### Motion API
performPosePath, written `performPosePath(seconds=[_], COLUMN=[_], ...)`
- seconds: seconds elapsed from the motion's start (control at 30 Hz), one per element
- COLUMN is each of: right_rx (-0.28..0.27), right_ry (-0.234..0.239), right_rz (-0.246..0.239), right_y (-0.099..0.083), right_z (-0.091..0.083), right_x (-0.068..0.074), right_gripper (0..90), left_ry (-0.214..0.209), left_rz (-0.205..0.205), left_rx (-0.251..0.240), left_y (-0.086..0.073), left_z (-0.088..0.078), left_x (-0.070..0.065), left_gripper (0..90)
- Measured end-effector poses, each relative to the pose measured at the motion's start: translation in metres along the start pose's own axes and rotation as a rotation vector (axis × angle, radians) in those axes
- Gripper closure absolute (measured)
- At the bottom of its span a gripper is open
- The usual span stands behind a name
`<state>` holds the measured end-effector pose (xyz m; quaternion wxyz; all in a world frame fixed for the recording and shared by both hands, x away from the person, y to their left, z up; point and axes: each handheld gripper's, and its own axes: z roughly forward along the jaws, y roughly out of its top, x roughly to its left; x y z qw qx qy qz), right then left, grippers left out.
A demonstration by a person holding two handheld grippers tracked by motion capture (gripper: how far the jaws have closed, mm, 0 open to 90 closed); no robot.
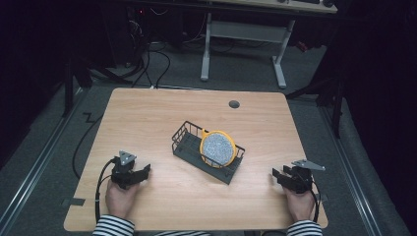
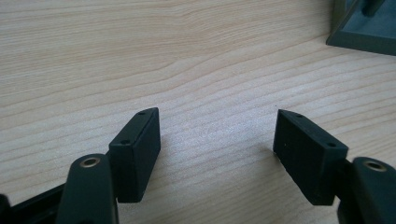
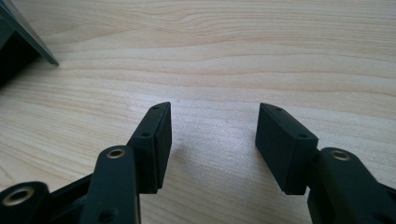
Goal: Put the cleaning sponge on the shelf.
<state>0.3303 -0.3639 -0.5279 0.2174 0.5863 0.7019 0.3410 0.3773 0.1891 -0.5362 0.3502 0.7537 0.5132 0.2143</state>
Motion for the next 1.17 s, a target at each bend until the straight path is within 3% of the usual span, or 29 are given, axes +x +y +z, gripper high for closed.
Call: performPosePath(seconds=[0.37,0.53,0.73,1.17], right_rx=[-0.002,0.011,0.016,0.015], right_ry=[-0.034,-0.071,-0.08,-0.084], right_rz=[-0.037,-0.089,-0.079,-0.078], right_y=[-0.001,-0.001,-0.001,-0.001], right_z=[0.002,0.003,0.004,0.004], right_x=[0.006,0.013,0.012,0.013], right_gripper=[43.6,39.7,35.2,34.8], left_ry=[0.001,0.001,0.0,0.003], left_rz=[0.0,-0.001,-0.002,0.003], left_rx=[-0.001,-0.001,-0.001,0.002], left_y=[0.0,0.0,0.0,-0.001], left_z=[0.0,0.0,0.0,-0.001], left_x=[0.0,0.0,0.0,-0.001], left_gripper=[32.5,32.5,32.3,31.7])
